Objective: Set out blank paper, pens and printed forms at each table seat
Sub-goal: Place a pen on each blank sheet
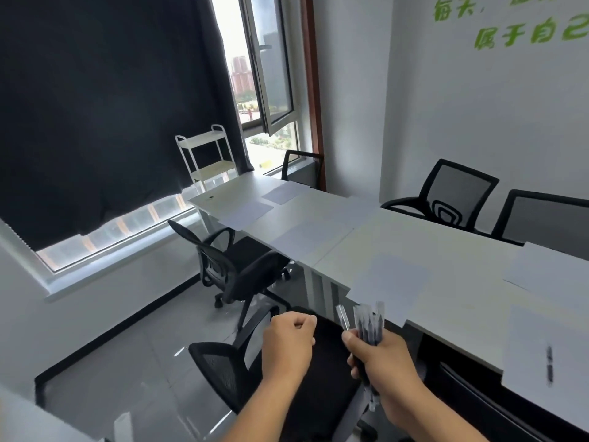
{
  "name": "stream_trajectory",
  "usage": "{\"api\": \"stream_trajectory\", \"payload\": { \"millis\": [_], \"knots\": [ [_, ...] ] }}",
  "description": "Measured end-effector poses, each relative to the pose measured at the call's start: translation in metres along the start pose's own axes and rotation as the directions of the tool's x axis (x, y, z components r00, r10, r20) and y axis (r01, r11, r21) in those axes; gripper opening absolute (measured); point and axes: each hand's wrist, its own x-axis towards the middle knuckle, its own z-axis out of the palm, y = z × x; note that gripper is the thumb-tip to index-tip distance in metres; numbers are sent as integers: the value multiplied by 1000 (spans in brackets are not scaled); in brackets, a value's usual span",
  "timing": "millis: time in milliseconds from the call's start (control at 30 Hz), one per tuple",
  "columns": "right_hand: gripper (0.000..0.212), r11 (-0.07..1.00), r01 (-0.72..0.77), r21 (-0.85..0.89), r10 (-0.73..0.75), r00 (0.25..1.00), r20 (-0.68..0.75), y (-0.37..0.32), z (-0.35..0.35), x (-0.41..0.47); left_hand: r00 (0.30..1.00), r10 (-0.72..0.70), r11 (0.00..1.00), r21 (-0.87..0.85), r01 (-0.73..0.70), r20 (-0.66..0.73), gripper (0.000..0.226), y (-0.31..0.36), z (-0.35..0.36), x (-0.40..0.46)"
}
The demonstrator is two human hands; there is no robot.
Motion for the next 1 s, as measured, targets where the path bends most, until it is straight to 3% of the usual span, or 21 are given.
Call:
{"api": "stream_trajectory", "payload": {
  "millis": [333, 600, 1000],
  "knots": [
    [12, 999, -20, 46, 23, 998, -57, 13, 48, 72, 996, -30, 1000, -6, 31, 78, 18, -27, 0, 79],
    [13, 989, -67, 132, 80, 992, -99, 16, 72, 184, 991, -4, 999, 50, -3, 135, 21, -21, 14, 197],
    [21, 975, -70, 211, 119, 966, -230, -4, 36, 282, 939, 26, 995, 86, -59, 342, 31, 15, 104, 291]
  ]
}}
